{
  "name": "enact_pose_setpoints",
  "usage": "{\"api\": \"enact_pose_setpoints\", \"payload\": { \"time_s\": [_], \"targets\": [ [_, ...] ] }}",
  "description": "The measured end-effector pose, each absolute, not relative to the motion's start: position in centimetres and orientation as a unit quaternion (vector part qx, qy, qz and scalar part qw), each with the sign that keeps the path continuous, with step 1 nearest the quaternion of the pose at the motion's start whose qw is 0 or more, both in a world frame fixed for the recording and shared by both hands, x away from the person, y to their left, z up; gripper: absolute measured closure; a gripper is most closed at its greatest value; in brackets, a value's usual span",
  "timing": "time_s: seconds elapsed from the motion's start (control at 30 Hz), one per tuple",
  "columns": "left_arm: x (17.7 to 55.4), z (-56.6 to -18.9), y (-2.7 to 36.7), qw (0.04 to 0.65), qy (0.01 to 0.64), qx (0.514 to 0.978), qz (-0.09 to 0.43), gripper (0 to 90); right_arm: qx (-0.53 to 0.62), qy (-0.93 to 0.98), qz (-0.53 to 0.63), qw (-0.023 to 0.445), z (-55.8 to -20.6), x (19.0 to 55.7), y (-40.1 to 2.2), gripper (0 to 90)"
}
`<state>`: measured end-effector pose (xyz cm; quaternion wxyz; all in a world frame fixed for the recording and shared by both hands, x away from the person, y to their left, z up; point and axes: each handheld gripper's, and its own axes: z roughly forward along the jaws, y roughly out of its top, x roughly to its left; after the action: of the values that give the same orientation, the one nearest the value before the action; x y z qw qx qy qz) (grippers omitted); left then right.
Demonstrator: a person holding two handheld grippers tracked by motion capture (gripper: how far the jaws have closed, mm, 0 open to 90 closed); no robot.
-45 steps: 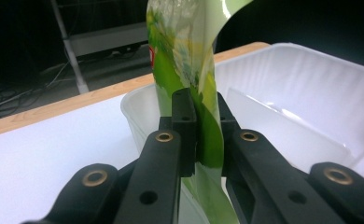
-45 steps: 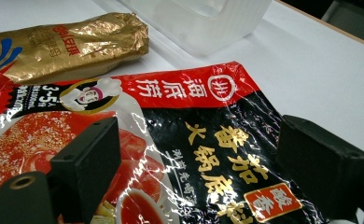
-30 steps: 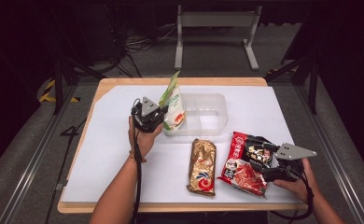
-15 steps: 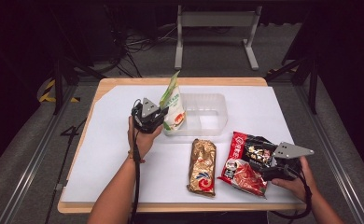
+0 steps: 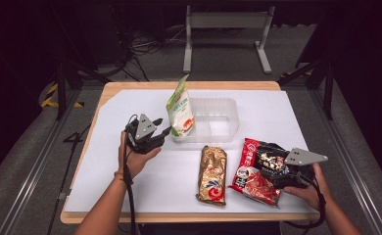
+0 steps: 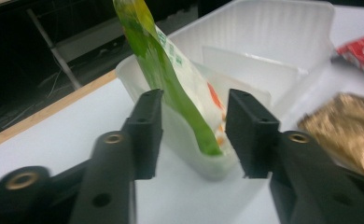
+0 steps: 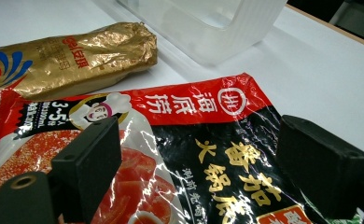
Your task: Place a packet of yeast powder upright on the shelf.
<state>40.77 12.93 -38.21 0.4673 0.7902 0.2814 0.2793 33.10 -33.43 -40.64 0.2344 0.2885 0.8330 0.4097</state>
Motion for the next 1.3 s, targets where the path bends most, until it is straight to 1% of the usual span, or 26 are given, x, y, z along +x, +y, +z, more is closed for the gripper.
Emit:
{"api": "enact_pose_setpoints", "payload": {
  "time_s": [0.03, 0.07, 0.1, 0.13, 0.2, 0.27, 0.3, 0.37, 0.43, 0.53, 0.77, 0.9, 0.97, 1.07, 1.17, 1.3],
  "targets": [
    [40.8, -38.2, 12.9, 0.467, 0.281, 0.790, 0.279, 50.4, 0.290, 0.832, 0.410, 0.235, -40.7, 33.1, -33.5, 14.7],
    [39.9, -38.2, 13.6, 0.459, 0.281, 0.795, 0.281, 45.5, 0.293, 0.831, 0.410, 0.234, -40.7, 33.1, -33.5, 14.9],
    [39.9, -38.2, 13.6, 0.459, 0.281, 0.795, 0.281, 43.0, 0.293, 0.831, 0.410, 0.234, -40.7, 33.1, -33.5, 14.9],
    [39.5, -38.3, 13.9, 0.450, 0.280, 0.797, 0.288, 43.0, 0.295, 0.831, 0.411, 0.232, -40.7, 33.1, -33.6, 15.0],
    [38.6, -38.4, 14.5, 0.439, 0.273, 0.803, 0.297, 36.6, 0.295, 0.829, 0.414, 0.232, -40.6, 33.1, -33.5, 15.1],
    [37.9, -38.6, 15.0, 0.434, 0.273, 0.807, 0.295, 32.5, 0.295, 0.828, 0.418, 0.229, -40.4, 33.1, -33.4, 15.3],
    [37.6, -38.7, 15.2, 0.433, 0.270, 0.809, 0.293, 28.9, 0.294, 0.828, 0.418, 0.229, -40.3, 33.1, -33.2, 15.4],
    [36.9, -38.9, 15.5, 0.434, 0.267, 0.809, 0.294, 25.1, 0.294, 0.828, 0.420, 0.229, -40.1, 33.2, -33.0, 15.6],
    [36.4, -39.1, 15.8, 0.439, 0.268, 0.809, 0.284, 20.4, 0.293, 0.826, 0.424, 0.228, -39.9, 33.5, -32.8, 16.0],
    [35.7, -39.6, 16.1, 0.440, 0.275, 0.812, 0.266, 16.3, 0.299, 0.821, 0.432, 0.224, -39.6, 33.8, -32.5, 16.5],
    [33.9, -41.4, 16.5, 0.428, 0.264, 0.829, 0.244, 14.4, 0.302, 0.822, 0.436, 0.207, -39.3, 34.1, -31.7, 18.2],
    [33.2, -42.0, 16.9, 0.434, 0.268, 0.828, 0.234, 14.0, 0.306, 0.821, 0.442, 0.189, -39.1, 34.5, -31.3, 17.7],
    [33.1, -42.1, 17.0, 0.432, 0.271, 0.827, 0.236, 13.1, 0.307, 0.822, 0.441, 0.188, -39.1, 34.6, -31.2, 17.8],
    [33.0, -42.4, 17.3, 0.443, 0.280, 0.820, 0.230, 12.7, 0.297, 0.834, 0.429, 0.178, -39.1, 35.3, -30.1, 18.2],
    [32.8, -42.4, 17.3, 0.443, 0.277, 0.821, 0.231, 12.7, 0.292, 0.838, 0.431, 0.161, -39.1, 35.8, -29.3, 19.3],
    [32.7, -42.7, 16.9, 0.435, 0.271, 0.827, 0.230, 12.7, 0.271, 0.859, 0.412, 0.138, -39.1, 37.0, -27.0, 20.2]
  ]
}}
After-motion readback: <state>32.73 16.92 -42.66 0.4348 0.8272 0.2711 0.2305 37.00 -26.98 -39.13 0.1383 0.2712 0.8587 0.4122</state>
